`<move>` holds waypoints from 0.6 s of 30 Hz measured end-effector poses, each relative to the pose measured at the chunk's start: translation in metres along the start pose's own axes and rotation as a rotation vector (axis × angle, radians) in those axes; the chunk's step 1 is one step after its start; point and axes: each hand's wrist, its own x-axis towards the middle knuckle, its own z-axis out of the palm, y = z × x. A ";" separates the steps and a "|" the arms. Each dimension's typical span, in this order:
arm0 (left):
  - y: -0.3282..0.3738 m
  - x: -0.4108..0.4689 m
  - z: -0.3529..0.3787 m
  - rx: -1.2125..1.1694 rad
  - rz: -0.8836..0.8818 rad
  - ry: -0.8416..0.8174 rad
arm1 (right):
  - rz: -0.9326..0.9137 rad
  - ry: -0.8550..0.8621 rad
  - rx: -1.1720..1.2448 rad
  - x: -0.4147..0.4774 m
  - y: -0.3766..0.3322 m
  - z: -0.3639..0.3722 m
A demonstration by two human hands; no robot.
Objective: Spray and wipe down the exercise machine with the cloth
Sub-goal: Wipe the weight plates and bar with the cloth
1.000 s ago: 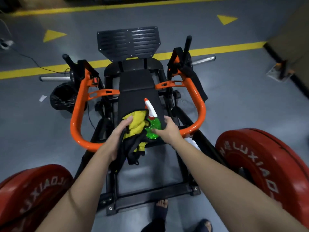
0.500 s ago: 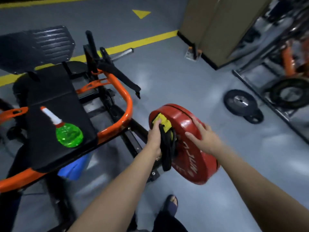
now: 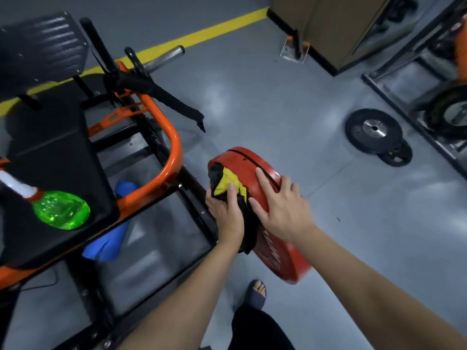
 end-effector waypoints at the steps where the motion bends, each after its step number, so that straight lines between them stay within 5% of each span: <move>1: -0.002 0.005 -0.002 0.020 0.032 -0.030 | 0.013 -0.034 -0.001 0.010 -0.006 -0.004; 9: -0.004 -0.001 -0.010 0.164 0.000 -0.034 | 0.078 -0.346 0.116 0.118 -0.048 -0.009; 12: 0.002 0.006 -0.009 0.194 -0.025 0.020 | 0.070 -0.238 0.279 0.088 -0.044 -0.016; 18: 0.018 0.023 -0.010 0.253 -0.202 -0.015 | 0.044 0.028 0.027 -0.032 0.006 0.006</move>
